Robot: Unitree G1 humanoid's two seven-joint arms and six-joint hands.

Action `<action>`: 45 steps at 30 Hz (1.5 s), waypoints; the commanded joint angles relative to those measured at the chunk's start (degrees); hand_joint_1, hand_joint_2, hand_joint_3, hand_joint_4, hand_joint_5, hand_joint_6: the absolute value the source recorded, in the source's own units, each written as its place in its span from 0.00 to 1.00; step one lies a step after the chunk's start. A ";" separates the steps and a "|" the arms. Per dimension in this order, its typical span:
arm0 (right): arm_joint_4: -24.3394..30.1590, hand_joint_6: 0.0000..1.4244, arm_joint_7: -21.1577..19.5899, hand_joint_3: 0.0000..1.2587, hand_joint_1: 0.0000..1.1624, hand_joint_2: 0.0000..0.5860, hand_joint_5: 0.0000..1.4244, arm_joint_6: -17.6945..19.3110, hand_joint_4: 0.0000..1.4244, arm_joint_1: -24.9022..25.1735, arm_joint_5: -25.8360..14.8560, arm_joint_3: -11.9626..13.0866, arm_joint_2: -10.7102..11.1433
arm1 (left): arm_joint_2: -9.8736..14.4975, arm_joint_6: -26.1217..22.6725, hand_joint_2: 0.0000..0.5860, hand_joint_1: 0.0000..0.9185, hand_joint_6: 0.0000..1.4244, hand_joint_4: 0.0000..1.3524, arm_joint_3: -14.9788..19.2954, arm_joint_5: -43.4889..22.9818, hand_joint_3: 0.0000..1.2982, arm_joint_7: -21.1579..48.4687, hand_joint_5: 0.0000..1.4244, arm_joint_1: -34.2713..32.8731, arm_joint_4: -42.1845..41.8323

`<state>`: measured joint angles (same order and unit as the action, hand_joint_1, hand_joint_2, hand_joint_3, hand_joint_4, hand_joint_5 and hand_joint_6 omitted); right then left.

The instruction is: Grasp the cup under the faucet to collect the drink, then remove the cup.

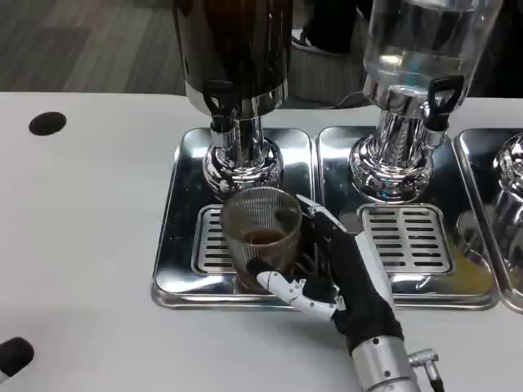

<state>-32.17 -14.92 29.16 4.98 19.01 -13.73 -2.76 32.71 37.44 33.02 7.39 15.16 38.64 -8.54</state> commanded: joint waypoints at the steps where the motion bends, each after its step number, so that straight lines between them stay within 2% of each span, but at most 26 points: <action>1: 4.01 0.13 -0.23 0.21 0.72 0.35 0.17 1.35 0.20 -1.64 0.01 -0.20 -0.09 | -0.33 -0.47 0.01 0.00 0.00 0.00 -0.17 0.59 0.00 0.53 0.00 0.24 -0.76; 35: 14.75 0.13 0.65 0.22 0.72 0.36 0.18 2.63 0.21 -11.88 0.06 -0.95 1.65 | -1.07 -1.14 0.01 0.00 0.00 0.00 -1.47 1.67 0.00 0.50 0.00 -0.26 -1.86; 45: 16.99 0.13 0.98 0.22 0.72 0.36 0.18 4.39 0.21 -15.37 -0.28 -0.77 2.75 | -1.36 -1.28 0.01 0.00 0.00 0.00 -1.80 2.09 0.00 0.42 0.00 -0.11 -2.46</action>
<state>-17.46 -13.77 30.14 -9.80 19.25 -14.43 0.04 31.59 36.56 31.35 9.24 15.16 38.24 -10.42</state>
